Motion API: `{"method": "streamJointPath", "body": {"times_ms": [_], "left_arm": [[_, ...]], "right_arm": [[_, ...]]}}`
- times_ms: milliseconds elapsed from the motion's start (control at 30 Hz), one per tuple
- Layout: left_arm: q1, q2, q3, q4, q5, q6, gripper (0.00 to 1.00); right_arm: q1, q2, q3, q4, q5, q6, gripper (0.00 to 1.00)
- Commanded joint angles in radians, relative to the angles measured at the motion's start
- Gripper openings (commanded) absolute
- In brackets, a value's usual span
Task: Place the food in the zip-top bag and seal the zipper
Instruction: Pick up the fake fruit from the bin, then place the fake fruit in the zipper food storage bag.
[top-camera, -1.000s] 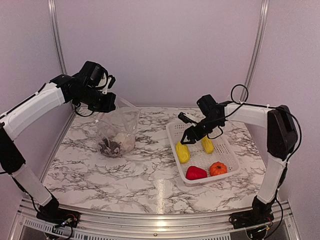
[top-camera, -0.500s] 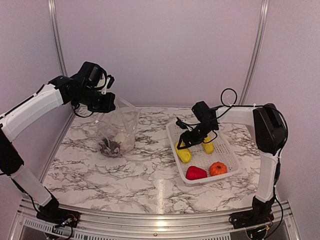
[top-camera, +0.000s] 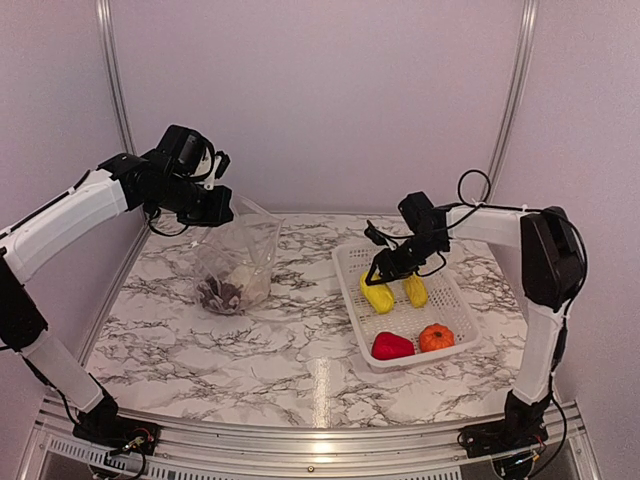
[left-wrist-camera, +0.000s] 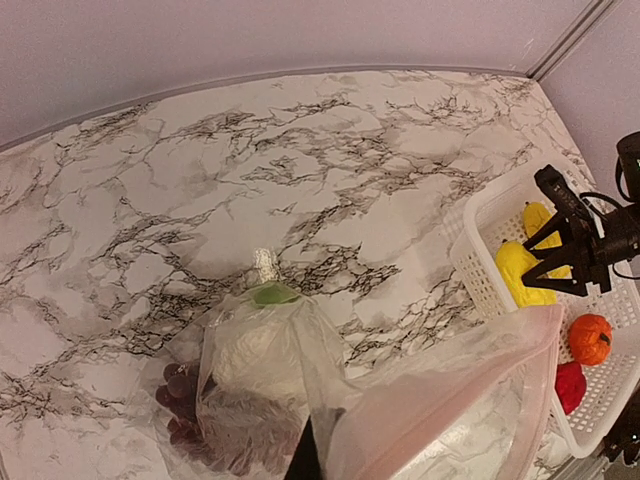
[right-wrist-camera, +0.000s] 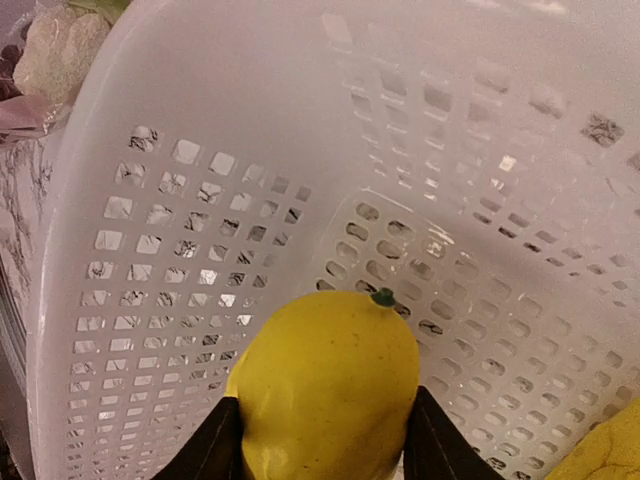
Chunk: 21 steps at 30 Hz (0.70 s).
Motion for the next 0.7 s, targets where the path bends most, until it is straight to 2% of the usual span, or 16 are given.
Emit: {"method": "streamJointPath", "body": {"times_ms": [0, 233, 400, 667], "left_arm": [[0.003, -0.025, -0.015, 0.023, 0.007, -0.009, 0.00], [0.003, -0.009, -0.015, 0.043, 0.025, -0.014, 0.00], [0.003, -0.003, -0.016, 0.054, 0.035, -0.021, 0.00], [0.003, 0.001, -0.024, 0.080, 0.054, -0.037, 0.00]], "right_arm": [[-0.025, -0.123, 0.043, -0.005, -0.034, -0.043, 0.36], [-0.025, -0.234, 0.117, 0.038, -0.069, -0.081, 0.35], [-0.004, -0.245, 0.252, 0.053, -0.141, -0.061, 0.34], [0.126, -0.213, 0.457, 0.107, -0.166, -0.053, 0.34]]}}
